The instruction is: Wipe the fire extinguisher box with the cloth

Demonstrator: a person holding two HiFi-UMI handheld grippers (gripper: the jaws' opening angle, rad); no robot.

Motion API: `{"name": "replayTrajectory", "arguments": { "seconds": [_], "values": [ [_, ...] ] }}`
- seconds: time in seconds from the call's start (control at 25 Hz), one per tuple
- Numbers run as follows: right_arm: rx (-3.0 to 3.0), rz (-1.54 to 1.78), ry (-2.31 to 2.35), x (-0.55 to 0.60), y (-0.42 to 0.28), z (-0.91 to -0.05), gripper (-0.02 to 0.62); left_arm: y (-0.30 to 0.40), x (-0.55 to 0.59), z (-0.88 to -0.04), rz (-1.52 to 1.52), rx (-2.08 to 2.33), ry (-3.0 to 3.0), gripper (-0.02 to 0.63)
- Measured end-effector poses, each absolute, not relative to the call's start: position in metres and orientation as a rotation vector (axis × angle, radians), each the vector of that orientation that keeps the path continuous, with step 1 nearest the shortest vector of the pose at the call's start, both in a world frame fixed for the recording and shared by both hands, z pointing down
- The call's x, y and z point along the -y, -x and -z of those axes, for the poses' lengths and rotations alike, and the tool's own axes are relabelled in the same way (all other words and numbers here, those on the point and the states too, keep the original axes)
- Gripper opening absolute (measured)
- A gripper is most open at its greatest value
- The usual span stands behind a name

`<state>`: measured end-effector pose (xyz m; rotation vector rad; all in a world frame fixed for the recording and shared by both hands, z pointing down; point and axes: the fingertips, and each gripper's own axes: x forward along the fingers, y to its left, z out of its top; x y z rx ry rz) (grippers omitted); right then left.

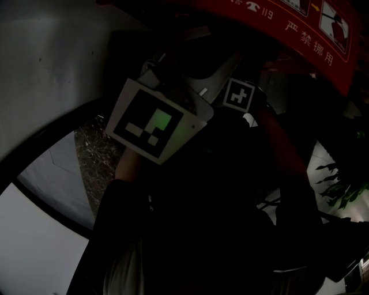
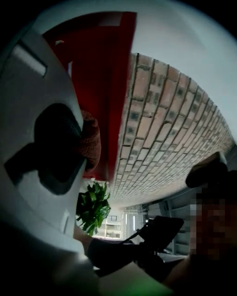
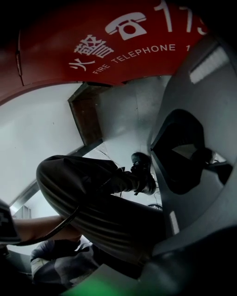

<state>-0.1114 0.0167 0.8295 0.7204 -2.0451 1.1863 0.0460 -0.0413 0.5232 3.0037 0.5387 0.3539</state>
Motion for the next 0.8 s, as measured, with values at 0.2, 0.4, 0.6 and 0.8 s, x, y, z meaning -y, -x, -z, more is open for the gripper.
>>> {"name": "replayTrajectory", "arguments": {
  "seconds": [0.2, 0.4, 0.6, 0.8],
  "values": [
    [2.002, -1.247, -0.772, -0.022, 0.106, -0.829, -0.002, -0.048, 0.019, -0.636, -0.853, -0.684, -2.770, 0.051],
    [1.996, -1.306, -0.886, -0.028, 0.101, -0.822, -0.002, -0.041, 0.012, -0.768, -1.277, -0.652, -2.416, 0.051],
    [1.970, -1.336, -0.951, -0.048, 0.096, -0.817, -0.001, -0.038, -0.010, -0.840, -1.441, -0.621, -2.334, 0.051],
    [1.937, -1.357, -1.001, -0.063, 0.092, -0.820, -0.001, -0.025, -0.013, -0.901, -1.579, -0.462, -2.263, 0.050]
  ]
}}
